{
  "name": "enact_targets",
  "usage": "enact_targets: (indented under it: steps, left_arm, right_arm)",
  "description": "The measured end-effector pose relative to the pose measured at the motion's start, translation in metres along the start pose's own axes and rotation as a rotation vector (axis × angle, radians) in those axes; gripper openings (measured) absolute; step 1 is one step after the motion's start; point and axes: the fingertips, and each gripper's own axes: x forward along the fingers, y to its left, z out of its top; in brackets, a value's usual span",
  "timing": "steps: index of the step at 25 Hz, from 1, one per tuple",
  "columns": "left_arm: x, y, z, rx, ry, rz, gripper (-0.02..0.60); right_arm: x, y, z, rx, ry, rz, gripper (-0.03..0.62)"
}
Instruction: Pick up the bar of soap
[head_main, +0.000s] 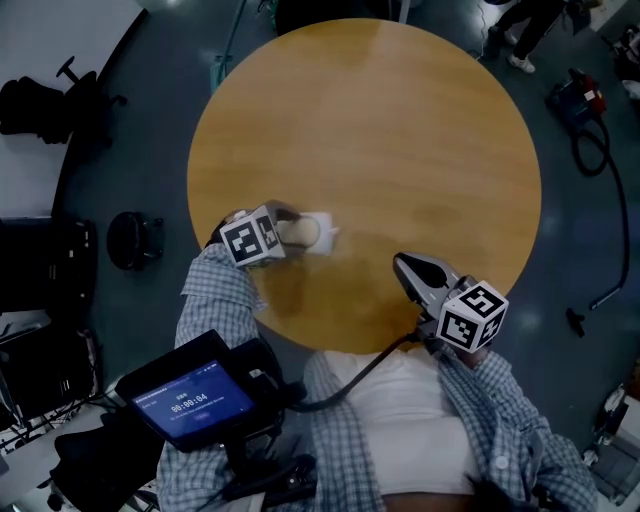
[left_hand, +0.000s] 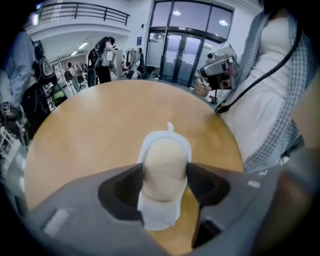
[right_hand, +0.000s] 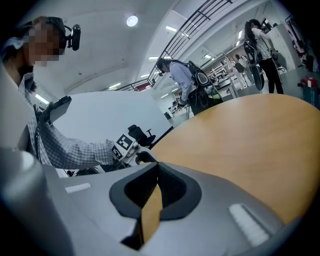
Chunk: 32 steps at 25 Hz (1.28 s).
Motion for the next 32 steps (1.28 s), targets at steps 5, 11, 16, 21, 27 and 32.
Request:
enact_targets:
  steps: [5,11,16,21,27,32]
  left_arm:
    - [-0.005,-0.008,0.006,-0.012,0.02,-0.086,0.268]
    - [-0.005,0.0,0.0,-0.006,-0.027,-0.035,0.262]
    - [-0.015,-0.004,0.01,-0.098,-0.129,0.015,0.262]
    - [-0.053,-0.014,0.032,-0.267,-0.451,0.154,0.262]
    - [-0.084,-0.06,0.059,-0.347,-0.713,0.231,0.262]
    - [-0.112,-0.106,0.076,-0.427,-0.886,0.305,0.262]
  right_arm:
    - [-0.002,0.0,0.0,0.014,0.005,-0.004,0.003]
    - [-0.001,-0.002,0.0,0.022,-0.005,-0.002,0.003]
    - [0.0,-0.011,0.0,0.02,-0.014,0.007,0.003]
    - [-0.005,-0.006,-0.001,-0.002,-0.025,0.029,0.003]
    - [-0.004,0.001,-0.002,-0.022,-0.02,0.069,0.003]
    - [-0.008,0.022,-0.001,-0.05,-0.005,0.107,0.003]
